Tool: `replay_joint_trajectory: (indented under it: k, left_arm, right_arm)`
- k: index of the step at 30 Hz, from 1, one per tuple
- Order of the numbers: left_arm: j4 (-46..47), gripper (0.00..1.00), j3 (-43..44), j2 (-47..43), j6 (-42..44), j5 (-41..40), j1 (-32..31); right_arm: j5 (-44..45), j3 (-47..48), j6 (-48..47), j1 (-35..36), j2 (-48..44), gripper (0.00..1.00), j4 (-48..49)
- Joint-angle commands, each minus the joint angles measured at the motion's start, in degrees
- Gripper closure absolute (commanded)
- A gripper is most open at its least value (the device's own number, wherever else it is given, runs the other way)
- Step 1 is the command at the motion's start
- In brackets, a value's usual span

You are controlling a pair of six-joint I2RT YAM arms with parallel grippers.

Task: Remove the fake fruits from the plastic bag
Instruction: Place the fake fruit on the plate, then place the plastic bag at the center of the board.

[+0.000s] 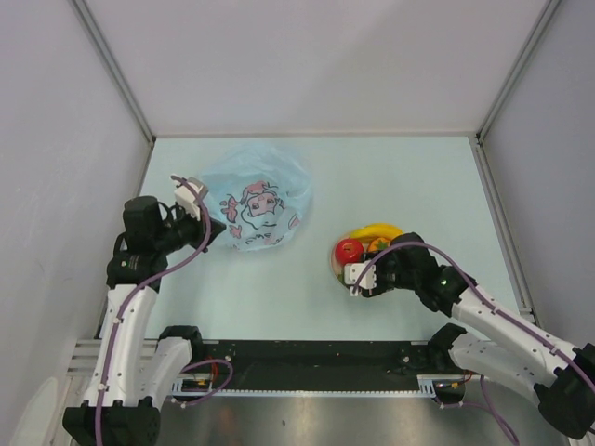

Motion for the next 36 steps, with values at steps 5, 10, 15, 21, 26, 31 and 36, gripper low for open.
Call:
replay_joint_trajectory:
  k: [5, 10, 15, 21, 26, 31, 36]
  left_arm:
    - [1.3, 1.0, -0.3, -0.7, -2.1, 2.2, 1.8]
    - [1.1, 1.0, -0.6, -1.0, -1.9, 2.2, 1.8]
    - [1.9, 1.0, -1.5, -1.3, -2.2, 2.3, 1.9]
    - [2.6, 1.0, -2.0, -1.3, -2.5, 2.6, 1.9]
    - [3.4, 1.0, -2.8, -1.2, -3.6, 2.8, 1.9]
    - [3.8, 1.0, -2.5, -0.6, -3.8, 2.6, 1.9]
    - [4.6, 0.99, -0.4, 0.6, -4.3, 1.9, 1.9]
  right_arm:
    - [4.4, -3.8, -1.0, -0.2, -0.2, 0.43, 10.9]
    - [3.9, -3.7, -0.2, 0.2, -1.0, 0.09, 7.1]
    - [2.4, -3.2, 0.3, 0.2, -8.3, 0.0, 3.0]
    - [4.0, 0.2, 5.6, -0.2, -11.4, 0.0, 1.8]
    - [12.7, 2.7, 27.1, -4.8, -4.7, 0.0, 13.9]
    - [16.8, 13.2, 49.7, -24.0, 6.6, 0.0, 14.7]
    - [9.8, 18.5, 64.7, -39.6, 13.9, 0.0, 10.2]
